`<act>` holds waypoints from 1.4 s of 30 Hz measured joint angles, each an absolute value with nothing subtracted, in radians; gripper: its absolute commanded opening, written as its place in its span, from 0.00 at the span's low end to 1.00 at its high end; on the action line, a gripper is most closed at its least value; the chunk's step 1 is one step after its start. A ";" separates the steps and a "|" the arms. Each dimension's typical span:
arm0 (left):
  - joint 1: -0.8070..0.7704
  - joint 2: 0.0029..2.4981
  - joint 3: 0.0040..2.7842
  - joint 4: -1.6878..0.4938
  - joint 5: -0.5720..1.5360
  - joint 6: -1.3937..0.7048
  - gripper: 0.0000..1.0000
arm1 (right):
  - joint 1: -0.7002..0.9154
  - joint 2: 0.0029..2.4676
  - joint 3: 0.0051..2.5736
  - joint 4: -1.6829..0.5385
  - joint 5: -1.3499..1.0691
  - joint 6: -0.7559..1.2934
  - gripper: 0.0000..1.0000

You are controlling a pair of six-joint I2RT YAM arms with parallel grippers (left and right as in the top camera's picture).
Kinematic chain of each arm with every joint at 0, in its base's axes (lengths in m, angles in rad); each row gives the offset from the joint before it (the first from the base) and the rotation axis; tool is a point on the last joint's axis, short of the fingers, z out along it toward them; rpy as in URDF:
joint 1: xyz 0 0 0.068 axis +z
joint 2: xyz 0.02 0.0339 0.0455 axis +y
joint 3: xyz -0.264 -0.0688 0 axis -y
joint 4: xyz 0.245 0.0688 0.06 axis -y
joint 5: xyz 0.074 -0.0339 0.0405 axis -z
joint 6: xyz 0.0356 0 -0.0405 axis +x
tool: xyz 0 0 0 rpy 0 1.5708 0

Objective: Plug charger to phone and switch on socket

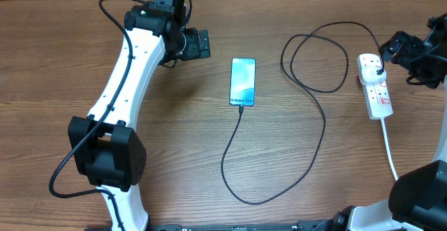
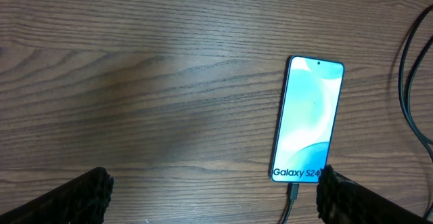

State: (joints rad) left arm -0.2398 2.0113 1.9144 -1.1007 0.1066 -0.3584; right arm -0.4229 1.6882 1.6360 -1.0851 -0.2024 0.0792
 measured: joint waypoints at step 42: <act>-0.250 1.149 0.766 -0.126 -0.151 -0.355 1.00 | -0.423 1.688 1.636 -1.085 -0.202 0.080 1.00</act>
State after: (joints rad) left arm -0.2497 1.1492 0.7662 -0.1257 -0.1513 -0.3553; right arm -0.4229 1.6882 1.6360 -1.0851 -0.2024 0.0795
